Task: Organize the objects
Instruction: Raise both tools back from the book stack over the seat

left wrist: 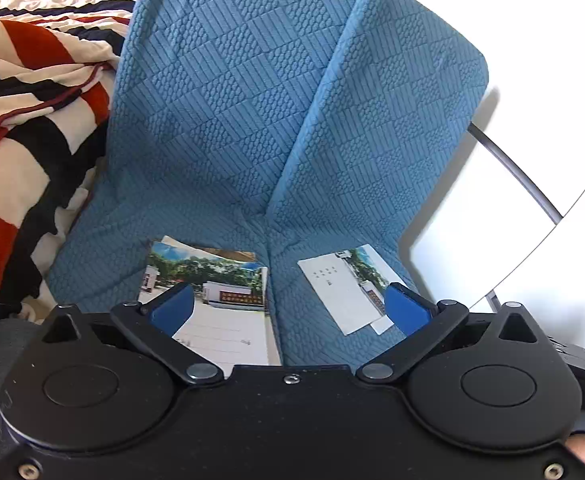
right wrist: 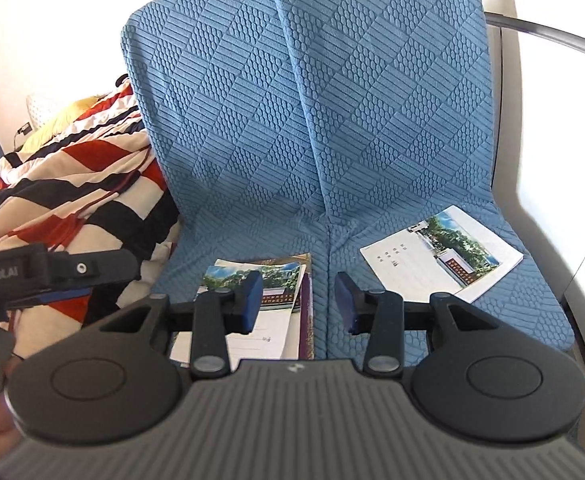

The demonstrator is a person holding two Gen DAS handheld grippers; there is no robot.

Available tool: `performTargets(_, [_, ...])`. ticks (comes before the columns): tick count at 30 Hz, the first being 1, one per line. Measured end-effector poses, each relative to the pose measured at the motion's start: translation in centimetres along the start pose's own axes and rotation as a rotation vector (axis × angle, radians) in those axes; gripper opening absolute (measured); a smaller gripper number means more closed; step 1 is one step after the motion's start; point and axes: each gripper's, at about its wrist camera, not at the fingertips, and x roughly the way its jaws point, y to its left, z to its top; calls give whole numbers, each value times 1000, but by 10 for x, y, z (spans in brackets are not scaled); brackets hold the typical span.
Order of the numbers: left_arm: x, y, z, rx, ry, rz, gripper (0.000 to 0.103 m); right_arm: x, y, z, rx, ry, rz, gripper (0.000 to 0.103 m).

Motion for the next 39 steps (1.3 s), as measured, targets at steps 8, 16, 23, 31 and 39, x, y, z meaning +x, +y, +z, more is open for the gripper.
performTargets(8, [8,-14,-1,30,16,9,102,1,-16,0,8,8,-23,93])
performTargets(16, [21,-26,-4,44,17,-18,102,2,-37,-6,64,14,-32,93])
performTargets(23, [38,-43,-14,60,37,-19,102,2,-55,-5,54,6,-44,93])
performTargets(31, [60,-58,-32,79,52,-37,102,6,-86,-23,100,2,-55,93])
performTargets(39, [88,-70,-49,100,45,-44,102,22,-123,-57,121,-13,-129,93])
